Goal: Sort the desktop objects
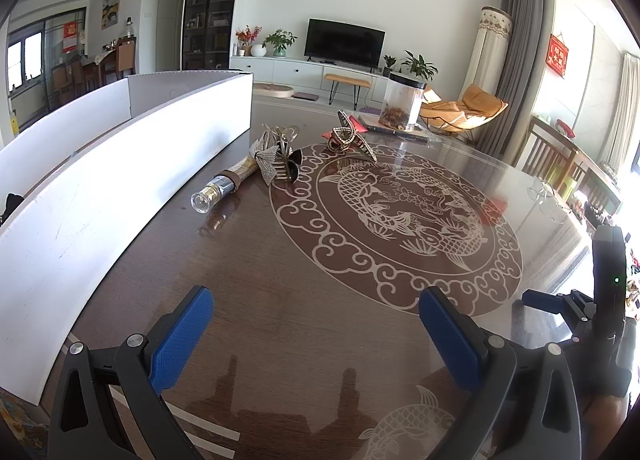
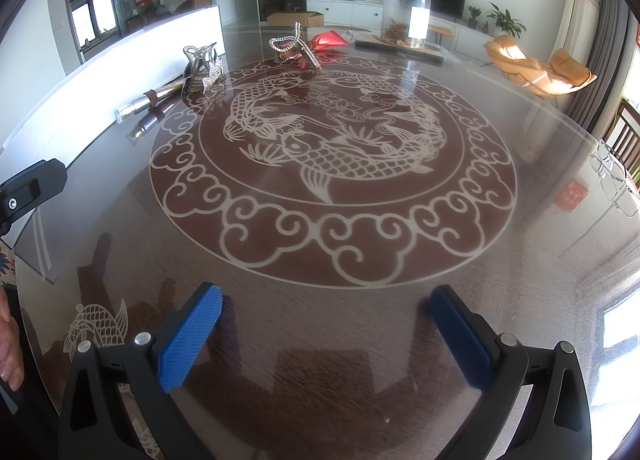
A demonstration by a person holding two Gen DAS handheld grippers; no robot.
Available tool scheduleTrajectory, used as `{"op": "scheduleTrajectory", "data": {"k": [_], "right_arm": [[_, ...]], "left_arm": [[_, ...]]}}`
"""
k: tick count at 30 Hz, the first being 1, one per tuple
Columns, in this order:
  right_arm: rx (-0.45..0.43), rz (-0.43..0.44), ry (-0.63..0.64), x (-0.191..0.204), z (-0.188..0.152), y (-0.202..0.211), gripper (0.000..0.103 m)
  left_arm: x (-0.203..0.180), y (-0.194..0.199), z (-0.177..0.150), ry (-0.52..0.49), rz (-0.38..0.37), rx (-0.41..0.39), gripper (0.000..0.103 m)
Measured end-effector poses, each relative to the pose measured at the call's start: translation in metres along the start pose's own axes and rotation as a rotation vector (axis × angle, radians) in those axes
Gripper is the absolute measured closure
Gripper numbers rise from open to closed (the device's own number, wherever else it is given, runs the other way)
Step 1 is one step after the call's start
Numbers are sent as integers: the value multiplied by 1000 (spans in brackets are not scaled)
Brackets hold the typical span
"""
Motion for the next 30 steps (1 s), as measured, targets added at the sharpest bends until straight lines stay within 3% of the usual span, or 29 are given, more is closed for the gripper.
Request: {"op": "scheduleTrajectory", "data": {"k": [30], "right_arm": [[0, 0, 0, 0, 0, 0, 0]], "left_arm": [[2, 0, 1, 7, 2, -5, 0]]}}
Point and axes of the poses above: each gripper's, at about its wrist camera, not at the fingertips, and y roughly against the way its jaws point, x to its left, z to its top, the point moved 9 cm from there along -y, roughly the way its jaws point, and after that the axes turned 3 degrees about -x, right-handed, at the moved point
